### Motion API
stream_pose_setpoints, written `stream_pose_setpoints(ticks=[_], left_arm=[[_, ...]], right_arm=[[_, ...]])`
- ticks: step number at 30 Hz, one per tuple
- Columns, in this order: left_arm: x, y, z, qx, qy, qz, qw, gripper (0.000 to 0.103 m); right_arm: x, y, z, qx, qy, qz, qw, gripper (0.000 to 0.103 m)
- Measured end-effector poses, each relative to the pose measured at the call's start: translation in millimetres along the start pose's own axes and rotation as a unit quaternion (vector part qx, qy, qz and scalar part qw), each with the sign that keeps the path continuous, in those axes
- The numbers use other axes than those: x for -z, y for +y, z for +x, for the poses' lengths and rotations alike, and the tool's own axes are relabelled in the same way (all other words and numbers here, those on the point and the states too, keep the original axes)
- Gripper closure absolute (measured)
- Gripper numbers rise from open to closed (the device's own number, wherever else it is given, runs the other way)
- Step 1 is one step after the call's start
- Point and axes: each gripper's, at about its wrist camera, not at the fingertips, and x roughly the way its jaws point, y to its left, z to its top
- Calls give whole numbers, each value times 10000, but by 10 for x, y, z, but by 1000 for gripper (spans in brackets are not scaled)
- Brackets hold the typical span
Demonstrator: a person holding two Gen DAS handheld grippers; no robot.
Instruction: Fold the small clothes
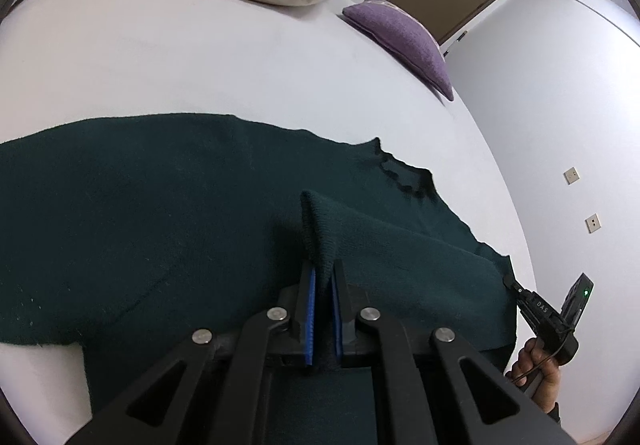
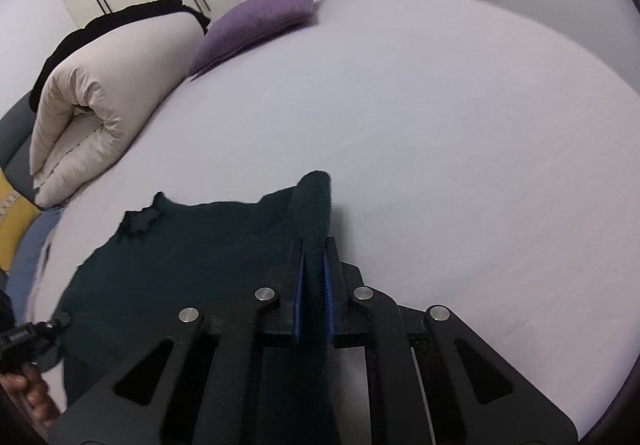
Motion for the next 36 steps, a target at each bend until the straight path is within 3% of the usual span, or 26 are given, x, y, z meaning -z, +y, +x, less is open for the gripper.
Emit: stream_pose_setpoints(ticks=[3, 6, 8, 10, 12, 15, 19, 20, 22, 23, 25, 27, 30, 33, 36], left_arm=[[73, 130, 179, -245, 221, -16, 9995, 95], [127, 149, 181, -273, 164, 47, 9995, 92], [115, 98, 145, -358, 130, 100, 9992, 88], [103, 57, 66, -527, 17, 159, 9985, 81], [93, -8, -77, -859, -287, 266, 9955, 63], [165, -173, -243, -1103, -727, 602, 9894, 51], [263, -305, 49, -1310, -368, 1113, 9844, 48], [298, -249, 170, -1403, -195, 1135, 9834, 47], [352, -198, 154, -1332, -317, 1205, 9832, 47], [364, -191, 89, -1341, -299, 1205, 9831, 47], [358, -132, -104, -1252, -387, 1049, 9858, 48], [365, -8, -409, -1175, -631, 853, 9874, 47], [424, 401, -1018, -1131, -1038, 191, 9880, 47], [517, 911, -1552, -1279, -1378, -536, 9807, 39], [600, 1384, -1809, -1310, -1473, -1223, 9727, 37]], right_arm=[[20, -88, 168, 428, -19, 12, 9991, 97], [1, -326, 214, 58, 125, 539, 9985, 97], [-38, -286, 121, 249, 202, 278, 9991, 87], [-41, -233, -54, 587, 58, 138, 9982, 83], [-19, -187, -322, 403, -201, 206, 9988, 83], [100, -26, -660, 40, -468, 104, 9988, 80], [279, 255, -513, -377, -45, -237, 9990, 80], [328, 227, -445, -330, 101, -245, 9991, 80], [446, 58, -166, -73, 556, -82, 9984, 84], [488, -34, -166, -224, 432, 15, 9988, 85], [493, -205, -296, -272, 235, 329, 9988, 85], [489, -328, -453, 345, 63, 451, 9984, 77], [534, -606, -694, 656, -4, 978, 9930, 76], [564, -656, -1010, 671, -346, 1120, 9908, 72], [681, -475, -1316, 332, -489, 1022, 9930, 57]])
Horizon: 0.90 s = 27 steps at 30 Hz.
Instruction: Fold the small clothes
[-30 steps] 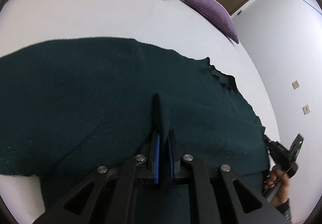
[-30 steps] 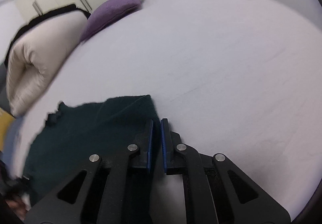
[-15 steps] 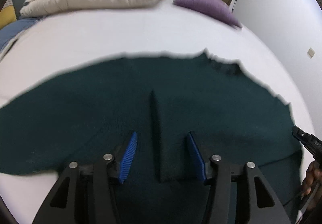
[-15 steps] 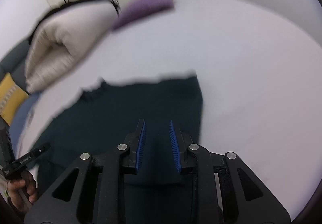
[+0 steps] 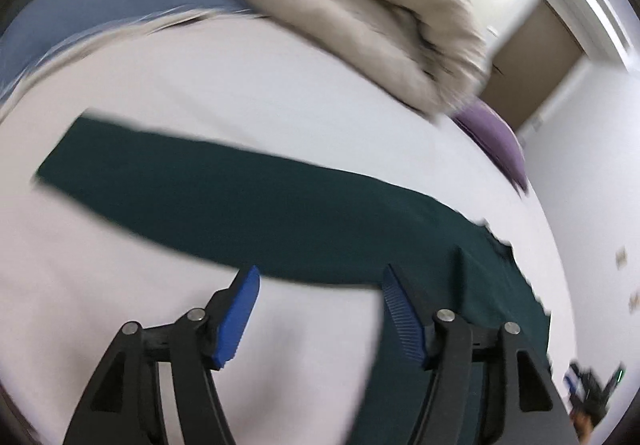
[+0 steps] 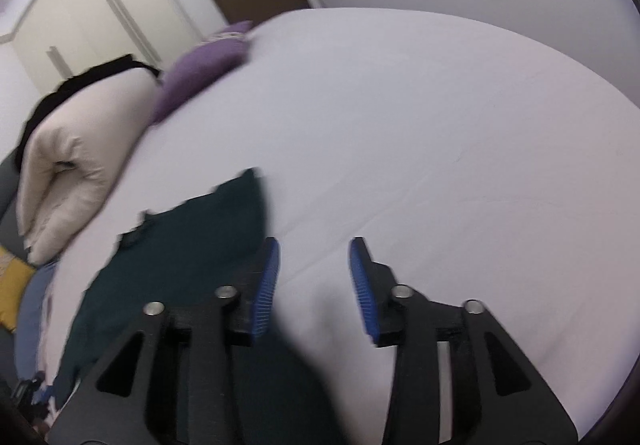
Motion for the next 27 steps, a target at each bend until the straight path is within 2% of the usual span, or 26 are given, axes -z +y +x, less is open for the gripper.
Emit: stream_pose_setpoints(ticks=[3, 4, 8, 11, 15, 18, 21, 23, 25, 27], left_arm=[[57, 443, 9, 213, 53, -844, 9962, 37], [93, 522, 21, 282, 55, -1020, 9944, 37], [163, 558, 53, 214, -33, -1165, 9930, 37], [150, 610, 51, 275, -71, -1249, 9918, 35], [160, 691, 192, 445, 155, -1538, 9870, 35], [137, 698, 209, 464, 119, -1558, 9866, 34], [132, 730, 219, 511, 99, -1653, 9849, 34], [136, 751, 219, 540, 96, -1706, 9838, 34], [134, 754, 214, 558, 70, -1735, 9832, 34], [139, 778, 210, 615, 75, -1802, 9817, 33]], right_arm=[[190, 85, -179, -566, 1, 291, 9980, 28], [236, 62, -198, -682, 18, 528, 9963, 25], [392, 64, 48, -1256, 523, 1560, 9783, 24], [450, 174, 370, -1701, 1015, 1807, 9634, 24], [492, 444, 777, -1744, 1446, 1716, 9588, 25], [408, 541, 1032, -1712, 1234, 1698, 9626, 26], [282, 459, 1175, -1708, 895, 1920, 9623, 28], [300, 355, 1270, -1908, 910, 2143, 9536, 34], [309, 404, 1311, -1936, 879, 1912, 9583, 37], [329, 407, 1273, -1911, 836, 1869, 9600, 36]])
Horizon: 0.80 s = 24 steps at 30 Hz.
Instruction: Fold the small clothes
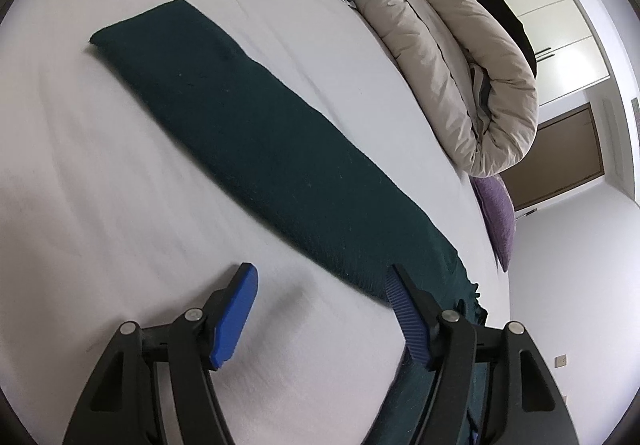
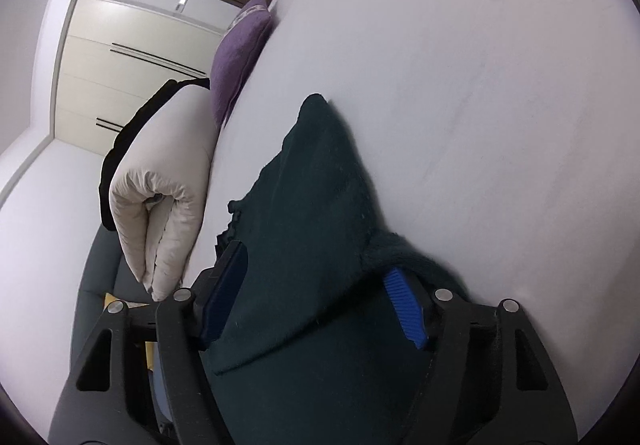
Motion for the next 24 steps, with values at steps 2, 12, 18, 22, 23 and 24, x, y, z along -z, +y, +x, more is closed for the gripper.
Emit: stream_pose_setpoints(ticks=[2, 12, 18, 22, 23, 24], left_arm=[[-22, 57, -2, 159, 46, -195, 9997, 33], [-347, 721, -27, 971, -394, -2302, 9675, 45], [-536, 866, 0, 1008, -643, -2587, 9585, 48], [-681, 888, 28, 901, -762, -2512, 9607, 66], [-717, 871, 26, 706, -739, -2378, 9659, 86], [-724, 859, 9, 561, -752, -2245, 9699, 97]], right_arm=[[59, 20, -41, 33, 70, 175, 9998, 35], [684, 360, -510, -734, 750, -110, 9944, 33], [824, 623, -443, -891, 867, -344, 9916, 33], [945, 765, -386, -932, 987, -486, 9895, 33], [968, 796, -382, -929, 999, -544, 9892, 33], [986, 831, -383, -893, 992, -628, 9891, 33]])
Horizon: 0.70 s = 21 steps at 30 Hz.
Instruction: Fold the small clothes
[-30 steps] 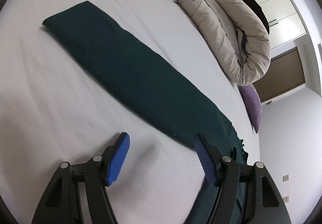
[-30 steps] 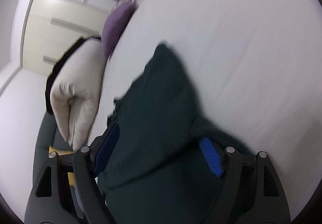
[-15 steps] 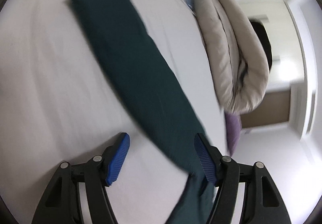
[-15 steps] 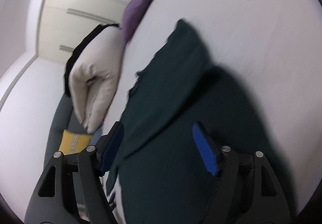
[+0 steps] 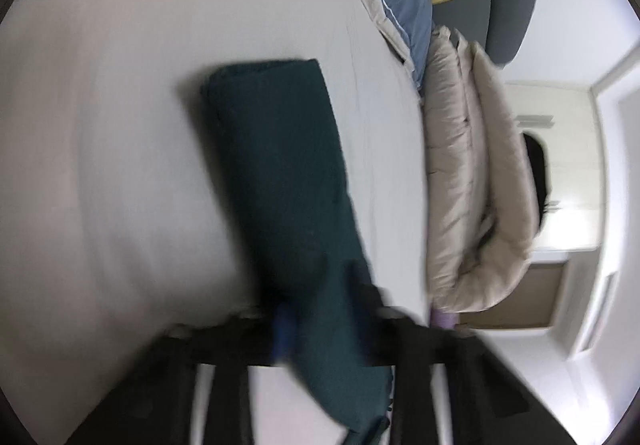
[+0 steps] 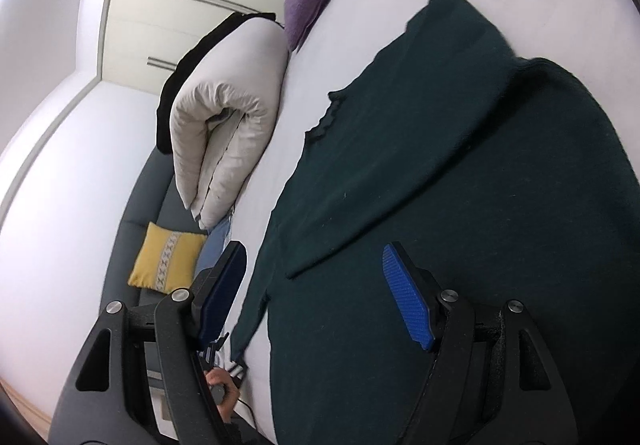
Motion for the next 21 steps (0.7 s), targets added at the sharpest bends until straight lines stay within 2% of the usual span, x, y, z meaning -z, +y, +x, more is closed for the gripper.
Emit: stream_pose_setpoints(ticks=[2, 4, 6, 7, 9, 10, 11, 13, 14, 15, 16, 17, 18, 19, 20, 21], left_arm=[[51, -222, -39, -234, -113, 606, 9978, 98], [204, -601, -62, -507, -238, 1584, 9858, 98], [585, -1096, 4, -748, -258, 2790, 9570, 98], [835, -1332, 55, -806, -227, 3371, 9378, 98], [1471, -1776, 198, -869, -129, 4529, 8872, 97], [1837, -1945, 274, -874, -76, 5079, 8570, 97], [2288, -2089, 371, -883, -21, 5717, 8157, 97], [3136, -2165, 557, -965, -77, 6836, 7234, 97], [3586, -2098, 649, -1010, -211, 7354, 6697, 94], [3881, -2009, 729, -1057, -247, 7671, 6323, 92], [4144, -1889, 817, -1103, -226, 7923, 5996, 92], [4336, -1765, 900, -1143, -179, 8071, 5790, 89], [4436, -1650, 932, -1168, -82, 8130, 5704, 75], [4494, -1565, 975, -1192, 65, 8145, 5677, 63], [4521, -1482, 989, -1165, 239, 8147, 5676, 39], [4523, -1429, 958, -1109, 295, 8160, 5666, 24]], right_arm=[[7, 30, -4, 73, -20, -100, 9999, 33], [-4, 34, -51, 77, -68, -138, 9999, 33], [-21, 21, -90, 91, -109, -151, 9998, 33], [-24, 11, -123, 99, -136, -167, 9997, 33], [-27, -17, -188, 157, -193, -211, 9995, 33], [-28, -43, -235, 197, -237, -213, 9993, 33], [-33, -76, -271, 211, -260, -189, 9993, 33], [-52, -163, -349, 214, -324, -115, 9992, 33], [-69, -217, -397, 227, -367, -71, 9990, 33], [-81, -263, -426, 251, -392, -40, 9989, 33], [-98, -316, -463, 301, -408, -5, 9987, 33], [-114, -363, -492, 364, -398, 7, 9985, 33], [-124, -398, -503, 440, -362, -19, 9984, 33], [-129, -426, -503, 553, -314, -59, 9980, 33], [-140, -446, -502, 664, -267, -106, 9974, 33], [-136, -448, -475, 716, -240, -137, 9971, 33]])
